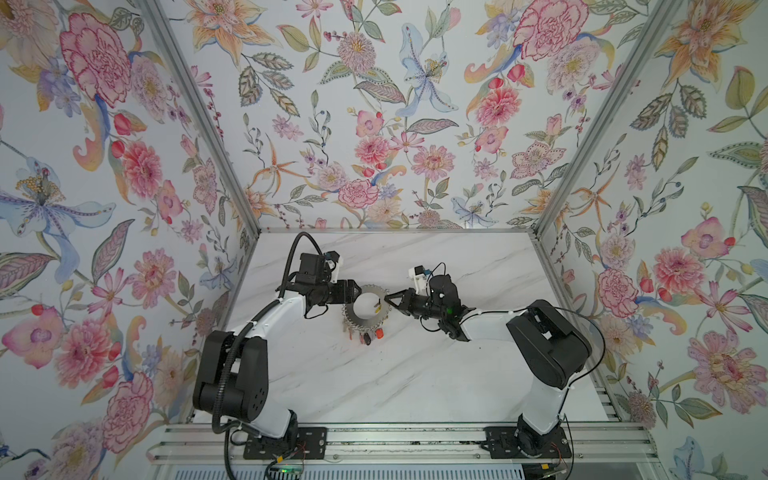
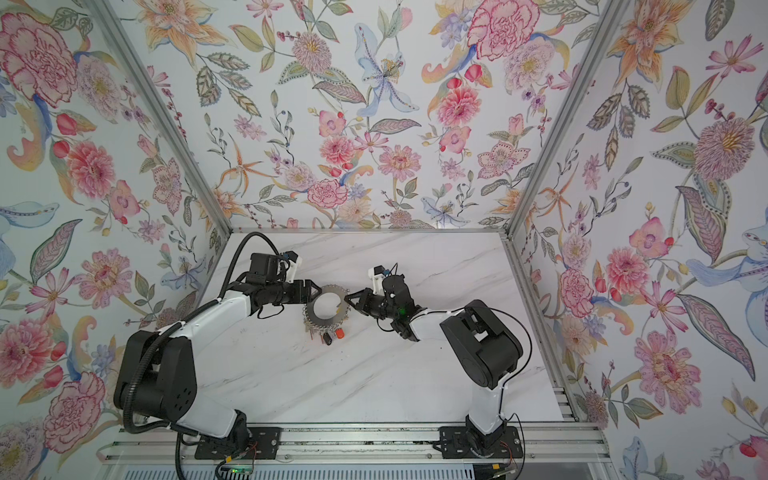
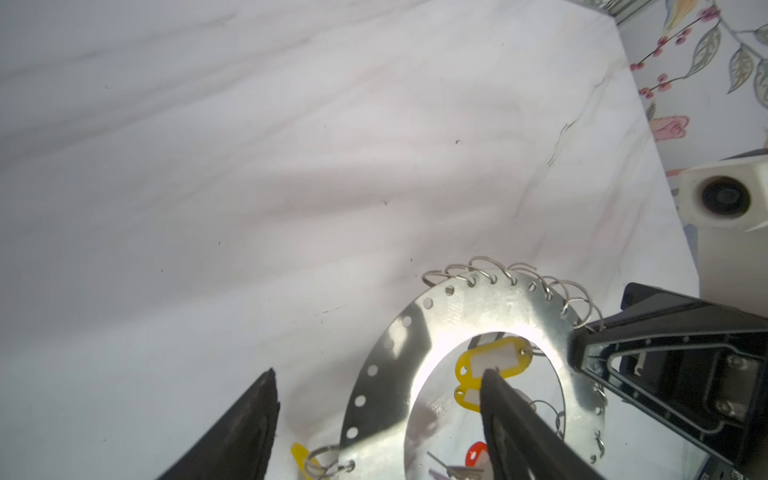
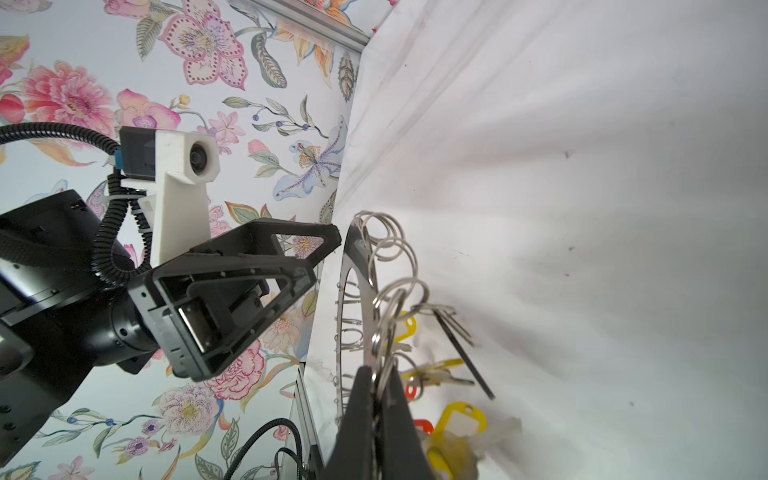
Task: Remove the keys from the keyring
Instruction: 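Lift the steel plate upright with both grippers, holding it between them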
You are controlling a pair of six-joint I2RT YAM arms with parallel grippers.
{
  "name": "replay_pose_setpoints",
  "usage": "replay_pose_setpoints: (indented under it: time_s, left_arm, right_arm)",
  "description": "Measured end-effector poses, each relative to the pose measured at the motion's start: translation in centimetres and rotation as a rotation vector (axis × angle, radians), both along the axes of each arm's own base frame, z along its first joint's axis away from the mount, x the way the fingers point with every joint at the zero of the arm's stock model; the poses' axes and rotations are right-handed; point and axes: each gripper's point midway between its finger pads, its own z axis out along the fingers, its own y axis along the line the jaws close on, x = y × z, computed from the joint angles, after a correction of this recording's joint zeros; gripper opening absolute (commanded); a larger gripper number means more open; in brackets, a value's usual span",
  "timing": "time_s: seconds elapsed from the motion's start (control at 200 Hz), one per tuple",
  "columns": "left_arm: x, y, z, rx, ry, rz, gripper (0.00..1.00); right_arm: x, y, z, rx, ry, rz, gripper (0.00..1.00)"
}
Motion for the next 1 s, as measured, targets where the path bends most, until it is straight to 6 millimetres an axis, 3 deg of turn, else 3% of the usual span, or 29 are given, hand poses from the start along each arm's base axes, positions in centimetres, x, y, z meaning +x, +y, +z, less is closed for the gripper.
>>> replay_pose_setpoints:
  time_s: [0.315,0.43,0.786,1.001]
  left_arm:
    - [-0.1,0.6,7.1,-0.082,-0.154,0.004,0.77]
    - [-0.6,0.2,8.6,-0.114,-0.181,-0.016,0.76]
    - [-2.2,-1.7,13.5,-0.247,-0.285,-0.126,0.67]
    - [-3.0,-3.1,16.0,-0.351,-0.326,-0.197,0.56]
  right_arm:
    - [1.1,-2.9,5.7,0.022,-0.113,-0.047,0.0]
    - [1.0,-3.3,7.6,0.024,-0.154,-0.039,0.0]
    - [1.1,-4.8,15.9,0.087,-0.345,0.024,0.0]
    - [0.6,-5.4,18.9,0.113,-0.409,0.075,0.0]
